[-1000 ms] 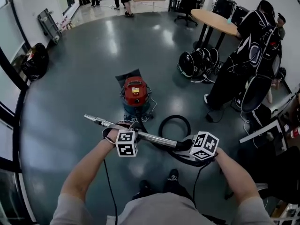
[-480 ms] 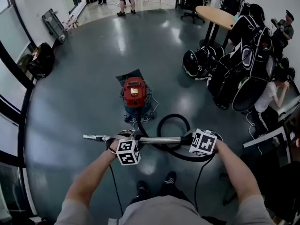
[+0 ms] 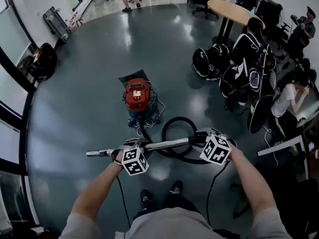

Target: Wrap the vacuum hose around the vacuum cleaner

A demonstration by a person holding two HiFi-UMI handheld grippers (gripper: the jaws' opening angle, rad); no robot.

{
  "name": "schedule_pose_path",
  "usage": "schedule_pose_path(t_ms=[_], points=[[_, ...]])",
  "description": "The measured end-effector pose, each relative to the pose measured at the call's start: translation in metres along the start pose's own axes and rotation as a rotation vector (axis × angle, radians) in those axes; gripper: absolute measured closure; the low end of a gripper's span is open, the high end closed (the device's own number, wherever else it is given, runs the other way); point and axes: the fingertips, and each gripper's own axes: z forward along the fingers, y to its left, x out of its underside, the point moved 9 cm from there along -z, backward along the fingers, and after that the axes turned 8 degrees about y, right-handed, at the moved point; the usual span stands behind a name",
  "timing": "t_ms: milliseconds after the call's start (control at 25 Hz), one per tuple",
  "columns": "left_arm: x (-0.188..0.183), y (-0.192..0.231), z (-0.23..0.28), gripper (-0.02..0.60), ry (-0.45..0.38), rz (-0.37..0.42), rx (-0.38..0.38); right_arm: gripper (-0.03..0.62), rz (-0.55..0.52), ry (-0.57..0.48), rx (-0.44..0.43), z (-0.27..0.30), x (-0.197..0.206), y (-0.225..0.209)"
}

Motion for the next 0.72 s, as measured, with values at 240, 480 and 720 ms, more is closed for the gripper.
schedule_pose_path(t_ms=[240,480,720], points=[[-0.01,0.001,0.035,0.445,0.024,-0.063,-0.006,0.401,0.14,-0.123,0.131,-0.028,0.028,-0.029],[-0.013,0.002,0.08,0.445,-0.011,-0.111,-0.022,0.401,0.311,-0.259,0.115,-0.021,0.041,-0.016],[0.003,0.01,0.141,0.445,-0.067,-0.217,0.015,0.401,0.419,-0.277,0.01,0.044,0.045,0.023]])
